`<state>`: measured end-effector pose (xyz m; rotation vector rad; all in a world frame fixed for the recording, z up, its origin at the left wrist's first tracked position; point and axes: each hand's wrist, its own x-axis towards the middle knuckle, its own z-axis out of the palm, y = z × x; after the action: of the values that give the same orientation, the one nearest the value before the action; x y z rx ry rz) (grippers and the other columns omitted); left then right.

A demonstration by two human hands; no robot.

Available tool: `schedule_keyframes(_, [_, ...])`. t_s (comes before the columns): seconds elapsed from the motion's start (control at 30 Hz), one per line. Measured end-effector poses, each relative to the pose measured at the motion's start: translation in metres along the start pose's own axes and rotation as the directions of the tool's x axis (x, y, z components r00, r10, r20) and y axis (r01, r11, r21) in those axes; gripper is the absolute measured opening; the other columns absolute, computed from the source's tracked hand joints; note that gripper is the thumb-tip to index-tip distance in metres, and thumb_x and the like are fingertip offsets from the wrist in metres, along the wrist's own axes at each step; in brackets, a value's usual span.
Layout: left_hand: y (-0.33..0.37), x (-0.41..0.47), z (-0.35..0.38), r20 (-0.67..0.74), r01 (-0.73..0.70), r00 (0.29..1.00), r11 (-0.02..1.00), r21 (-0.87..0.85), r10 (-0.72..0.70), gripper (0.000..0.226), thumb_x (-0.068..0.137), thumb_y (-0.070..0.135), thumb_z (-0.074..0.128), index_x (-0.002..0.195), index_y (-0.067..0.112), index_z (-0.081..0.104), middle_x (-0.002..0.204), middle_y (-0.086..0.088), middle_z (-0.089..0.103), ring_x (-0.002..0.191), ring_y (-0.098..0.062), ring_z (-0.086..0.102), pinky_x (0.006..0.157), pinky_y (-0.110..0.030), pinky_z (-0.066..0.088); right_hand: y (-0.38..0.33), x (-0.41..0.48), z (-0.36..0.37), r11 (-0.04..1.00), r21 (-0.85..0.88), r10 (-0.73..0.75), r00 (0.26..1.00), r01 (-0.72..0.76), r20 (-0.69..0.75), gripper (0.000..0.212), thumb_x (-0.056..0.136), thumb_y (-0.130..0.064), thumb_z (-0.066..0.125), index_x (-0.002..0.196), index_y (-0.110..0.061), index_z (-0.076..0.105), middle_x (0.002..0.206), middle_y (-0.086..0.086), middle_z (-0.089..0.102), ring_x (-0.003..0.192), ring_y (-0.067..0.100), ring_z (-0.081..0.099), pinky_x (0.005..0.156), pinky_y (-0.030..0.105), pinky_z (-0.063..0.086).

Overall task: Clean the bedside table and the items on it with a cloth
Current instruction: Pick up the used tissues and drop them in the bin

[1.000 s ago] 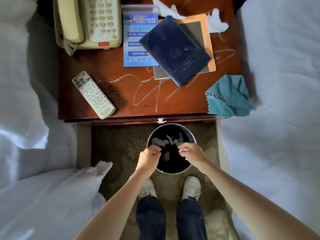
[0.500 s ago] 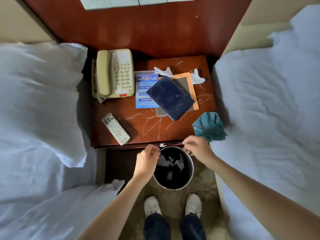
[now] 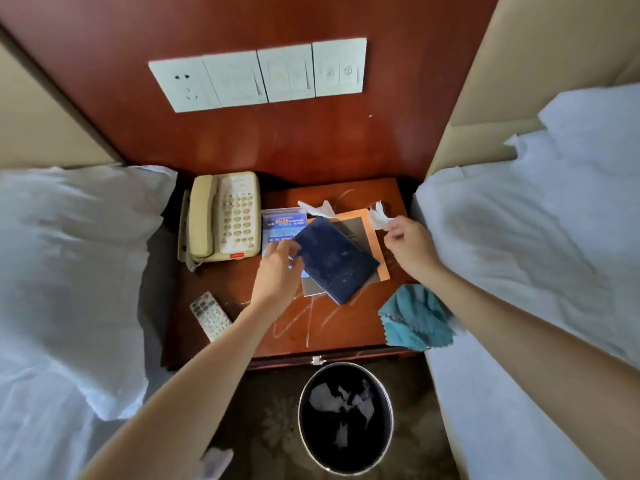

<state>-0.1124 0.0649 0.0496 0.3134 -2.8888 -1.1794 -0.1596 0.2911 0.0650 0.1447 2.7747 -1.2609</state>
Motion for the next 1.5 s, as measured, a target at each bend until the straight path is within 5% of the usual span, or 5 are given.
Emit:
schedule_keyframes(0.47, [-0.021,0.136,0.053,0.094,-0.381,0.921,0.818,0.431,0.379,0.046,0.092,-0.001,0.038,0.130,0.019,0.055,0.149,-0.007,0.035,0.128,-0.034,0.042,0.106,-0.044,0.036,0.067,0.095,0.055,0.937,-0.253,-0.254,0.967,0.239,-0.026,0.031,0.093,-0.003,0.049,0.120,-0.009,0.064,0.127,0.015,0.060,0.119,0.032,0.051,0.102,0.040,0.043])
schedule_keyframes(0.7, [-0.031,0.152,0.063,-0.056,-0.371,0.896,0.811,0.453,0.441,0.037,0.085,-0.002,0.043,0.104,0.013,0.071,0.112,-0.015,0.065,0.105,-0.036,0.057,0.090,-0.042,0.046,0.079,0.120,0.061,0.901,-0.285,-0.368,0.925,0.328,-0.099,0.010,0.091,-0.012,0.060,0.092,-0.009,0.070,0.087,0.006,0.064,0.071,0.017,0.051,0.053,0.018,0.031])
schedule_keyframes(1.13, [-0.037,0.132,0.061,-0.336,-0.475,0.680,0.740,0.477,0.652,0.027,0.096,0.013,0.044,0.109,0.010,0.067,0.105,-0.013,0.066,0.100,-0.031,0.054,0.079,-0.041,0.046,0.074,0.100,0.068,0.857,-0.271,-0.505,0.822,0.439,-0.264,0.018,0.093,-0.011,0.052,0.100,-0.012,0.068,0.097,0.010,0.061,0.085,0.028,0.057,0.067,0.037,0.052])
schedule_keyframes(1.27, [-0.033,0.114,0.049,-0.371,-0.493,0.603,0.696,0.522,0.706,0.025,0.093,0.013,0.046,0.104,0.009,0.068,0.098,-0.014,0.067,0.092,-0.035,0.053,0.074,-0.041,0.042,0.062,0.079,0.059,0.861,-0.169,-0.504,0.767,0.479,-0.397,0.024,0.090,0.002,0.052,0.095,-0.012,0.070,0.094,0.006,0.059,0.078,0.025,0.058,0.059,0.031,0.057])
schedule_keyframes(1.5, [-0.043,0.063,0.038,-0.442,-0.518,0.666,0.799,0.306,0.601,0.018,0.085,0.010,0.048,0.085,0.015,0.065,0.071,-0.004,0.065,0.069,-0.028,0.054,0.058,-0.031,0.037,0.039,0.034,0.061,0.810,0.360,-0.378,0.881,0.463,-0.283,0.026,0.085,0.004,0.062,0.073,-0.019,0.068,0.079,-0.004,0.057,0.076,0.020,0.064,0.065,0.034,0.061])
